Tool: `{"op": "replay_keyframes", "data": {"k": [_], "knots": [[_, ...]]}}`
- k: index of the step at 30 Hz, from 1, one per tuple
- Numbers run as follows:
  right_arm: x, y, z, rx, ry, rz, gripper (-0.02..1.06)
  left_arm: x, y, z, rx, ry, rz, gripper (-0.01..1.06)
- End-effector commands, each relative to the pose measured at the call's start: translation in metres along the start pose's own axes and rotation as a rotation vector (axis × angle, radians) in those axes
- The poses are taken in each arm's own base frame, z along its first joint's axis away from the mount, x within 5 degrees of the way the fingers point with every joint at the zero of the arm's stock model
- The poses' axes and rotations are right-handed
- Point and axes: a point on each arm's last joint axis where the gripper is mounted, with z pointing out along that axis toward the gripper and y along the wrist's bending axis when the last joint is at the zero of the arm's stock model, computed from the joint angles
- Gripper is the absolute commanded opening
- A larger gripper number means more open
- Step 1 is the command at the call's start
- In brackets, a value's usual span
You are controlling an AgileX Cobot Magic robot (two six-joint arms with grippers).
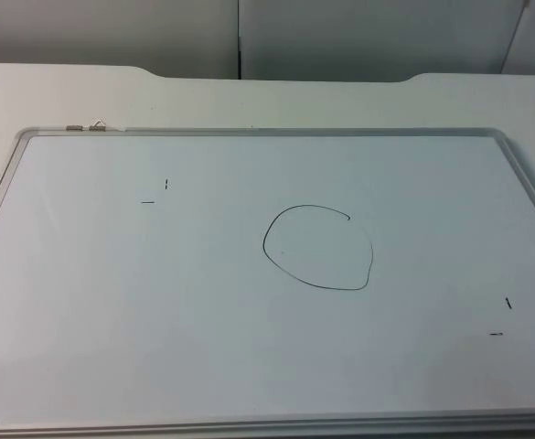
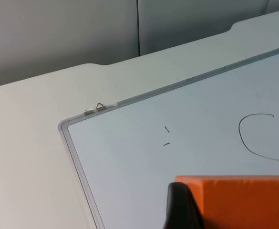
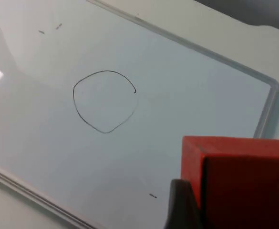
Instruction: Pick up one cube with the left hand and another cube with the right hand. First place the cube in the right hand at the target position, then stack the cube in the left hand on top.
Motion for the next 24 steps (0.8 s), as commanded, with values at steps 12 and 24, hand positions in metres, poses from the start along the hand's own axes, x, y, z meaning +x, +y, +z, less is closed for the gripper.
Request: {"op": "replay_keyframes", "data": {"k": [12, 24], "knots": [[0.008, 0.012, 0.061, -0.103, 0.219, 0.041, 0.00, 0.000, -0.001, -0.001, 0.008, -0.020, -0.001, 0.00], [0.004, 0.015, 0.075, -0.137, 0.235, 0.055, 0.00, 0.000, -0.001, -0.001, 0.008, -0.020, -0.001, 0.00]]}}
